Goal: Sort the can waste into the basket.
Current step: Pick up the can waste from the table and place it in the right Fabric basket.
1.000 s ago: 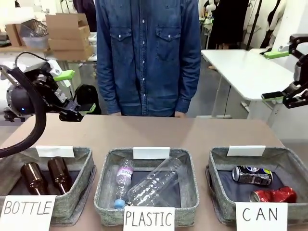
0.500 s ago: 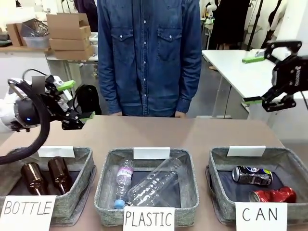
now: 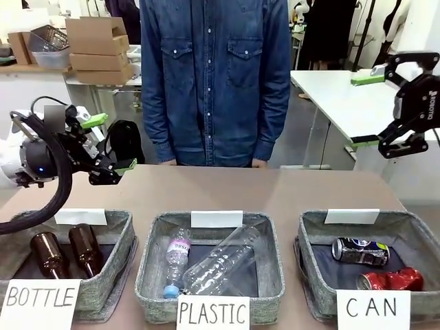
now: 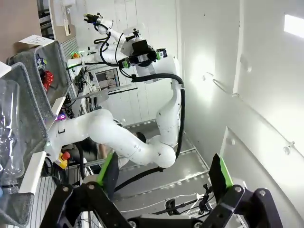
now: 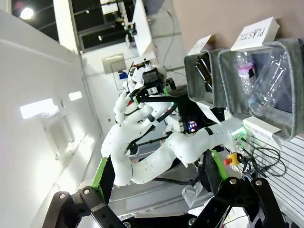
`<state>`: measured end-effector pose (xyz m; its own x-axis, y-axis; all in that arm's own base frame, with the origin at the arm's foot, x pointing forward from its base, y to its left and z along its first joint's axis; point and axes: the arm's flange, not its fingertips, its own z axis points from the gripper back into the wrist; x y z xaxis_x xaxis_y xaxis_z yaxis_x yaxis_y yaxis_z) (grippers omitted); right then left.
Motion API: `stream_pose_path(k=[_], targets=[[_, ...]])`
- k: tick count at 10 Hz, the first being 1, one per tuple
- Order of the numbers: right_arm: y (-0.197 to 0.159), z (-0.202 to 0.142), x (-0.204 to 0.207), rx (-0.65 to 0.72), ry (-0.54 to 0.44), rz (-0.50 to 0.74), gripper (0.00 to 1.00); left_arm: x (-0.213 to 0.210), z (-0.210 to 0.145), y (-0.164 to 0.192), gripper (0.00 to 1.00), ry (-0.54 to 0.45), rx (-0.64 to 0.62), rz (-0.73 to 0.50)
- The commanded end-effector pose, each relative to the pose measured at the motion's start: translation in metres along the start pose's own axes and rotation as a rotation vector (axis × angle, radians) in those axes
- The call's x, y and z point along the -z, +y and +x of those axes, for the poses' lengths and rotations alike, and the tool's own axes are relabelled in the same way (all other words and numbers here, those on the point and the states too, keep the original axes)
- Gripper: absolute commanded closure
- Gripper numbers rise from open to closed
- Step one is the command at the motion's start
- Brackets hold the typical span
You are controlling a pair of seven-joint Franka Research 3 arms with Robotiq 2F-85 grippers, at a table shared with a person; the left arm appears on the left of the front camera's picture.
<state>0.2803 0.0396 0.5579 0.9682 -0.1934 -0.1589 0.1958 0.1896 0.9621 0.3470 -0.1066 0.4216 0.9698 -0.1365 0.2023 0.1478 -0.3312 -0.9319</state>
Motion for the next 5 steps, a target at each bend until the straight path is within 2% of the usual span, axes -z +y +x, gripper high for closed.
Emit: stream_pose_path(k=[1,5], targets=[[-0.0021,-0.0015,-0.0028,-0.017,0.014,-0.005,0.0,0.0004,-0.0018,-0.0046,0.0,0.007,0.009,-0.01],[-0.0021,-0.0015,-0.0028,-0.017,0.014,-0.005,0.0,0.0004,-0.0018,-0.0046,0.0,0.007,0.009,-0.01]])
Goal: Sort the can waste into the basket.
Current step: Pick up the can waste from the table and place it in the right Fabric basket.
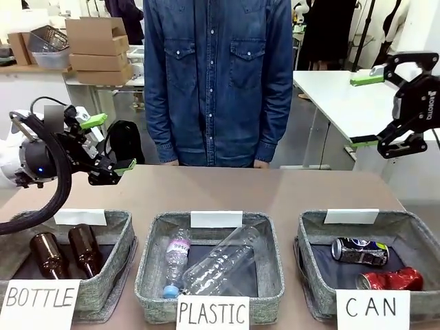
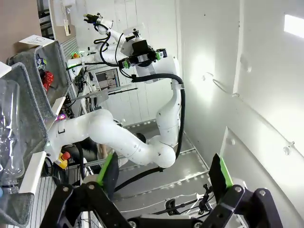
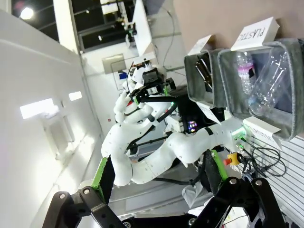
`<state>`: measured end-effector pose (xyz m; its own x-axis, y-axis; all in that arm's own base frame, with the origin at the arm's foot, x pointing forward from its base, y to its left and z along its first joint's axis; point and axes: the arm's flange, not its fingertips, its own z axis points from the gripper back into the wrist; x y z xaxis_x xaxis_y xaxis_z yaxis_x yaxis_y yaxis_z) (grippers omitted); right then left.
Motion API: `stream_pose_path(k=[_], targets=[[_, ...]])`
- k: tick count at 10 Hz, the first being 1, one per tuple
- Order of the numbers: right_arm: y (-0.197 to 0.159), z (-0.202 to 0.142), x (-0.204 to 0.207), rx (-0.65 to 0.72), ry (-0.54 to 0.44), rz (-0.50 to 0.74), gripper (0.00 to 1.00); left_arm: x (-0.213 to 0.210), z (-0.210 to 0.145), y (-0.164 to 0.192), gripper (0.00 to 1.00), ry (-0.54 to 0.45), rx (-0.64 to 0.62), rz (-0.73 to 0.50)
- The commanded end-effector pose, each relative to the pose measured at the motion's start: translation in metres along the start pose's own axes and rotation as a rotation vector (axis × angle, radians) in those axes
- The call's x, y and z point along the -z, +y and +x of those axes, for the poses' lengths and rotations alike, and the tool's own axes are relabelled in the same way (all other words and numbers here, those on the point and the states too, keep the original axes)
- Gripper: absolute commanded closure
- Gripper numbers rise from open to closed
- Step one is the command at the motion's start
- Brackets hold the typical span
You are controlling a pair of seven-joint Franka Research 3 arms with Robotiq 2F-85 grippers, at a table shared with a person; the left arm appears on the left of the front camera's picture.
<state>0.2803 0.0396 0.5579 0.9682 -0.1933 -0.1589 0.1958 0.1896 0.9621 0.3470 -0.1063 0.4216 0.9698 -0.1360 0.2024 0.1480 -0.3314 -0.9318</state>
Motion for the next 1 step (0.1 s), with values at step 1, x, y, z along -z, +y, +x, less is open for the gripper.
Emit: stream_pose_path(k=[1], targets=[[-0.0021,-0.0015,-0.0028,-0.017,0.014,-0.005,0.0,0.0006,-0.0018,-0.0044,0.0,0.007,0.008,-0.01]])
